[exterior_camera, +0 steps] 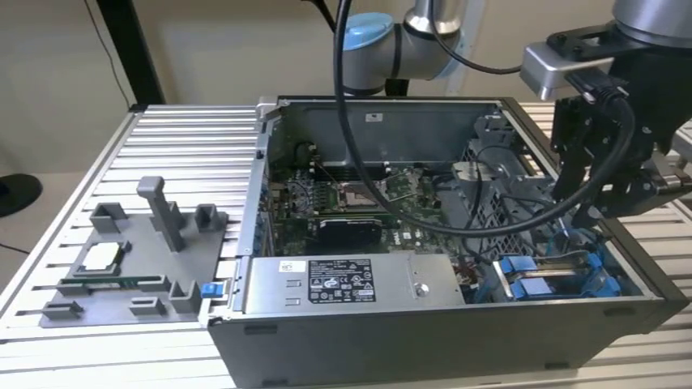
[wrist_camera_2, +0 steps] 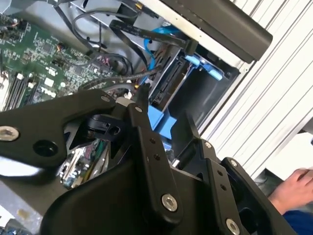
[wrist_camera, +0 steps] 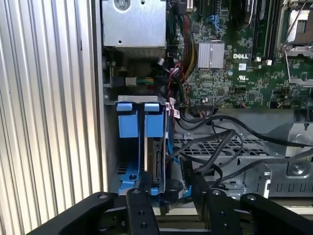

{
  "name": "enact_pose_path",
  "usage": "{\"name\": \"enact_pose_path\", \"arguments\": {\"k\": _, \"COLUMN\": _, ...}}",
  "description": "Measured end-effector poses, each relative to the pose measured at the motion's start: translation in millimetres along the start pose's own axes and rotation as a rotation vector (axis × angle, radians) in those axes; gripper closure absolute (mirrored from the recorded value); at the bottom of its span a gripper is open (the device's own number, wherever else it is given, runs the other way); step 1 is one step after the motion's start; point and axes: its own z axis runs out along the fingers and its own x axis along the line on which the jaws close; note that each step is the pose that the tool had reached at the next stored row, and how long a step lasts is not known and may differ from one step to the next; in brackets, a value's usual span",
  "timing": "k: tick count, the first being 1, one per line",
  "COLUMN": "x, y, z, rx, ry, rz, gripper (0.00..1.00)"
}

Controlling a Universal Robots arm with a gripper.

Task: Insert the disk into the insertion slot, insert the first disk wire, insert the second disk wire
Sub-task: 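Insert the first disk wire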

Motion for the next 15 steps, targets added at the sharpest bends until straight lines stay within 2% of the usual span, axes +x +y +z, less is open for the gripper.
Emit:
{"name": "enact_pose_path", "arguments": {"k": 7, "x": -6.9, "y": 2.7, "z": 9.1, "rx": 0.0004, "ry": 0.002, "rz": 0.016, "gripper": 0.0}}
{"name": "enact_pose_path", "arguments": {"k": 15, "x": -9.1, "y": 10.2, "z": 12.4, "rx": 0.0011, "ry": 0.0039, "rz": 0.043, "gripper": 0.0}}
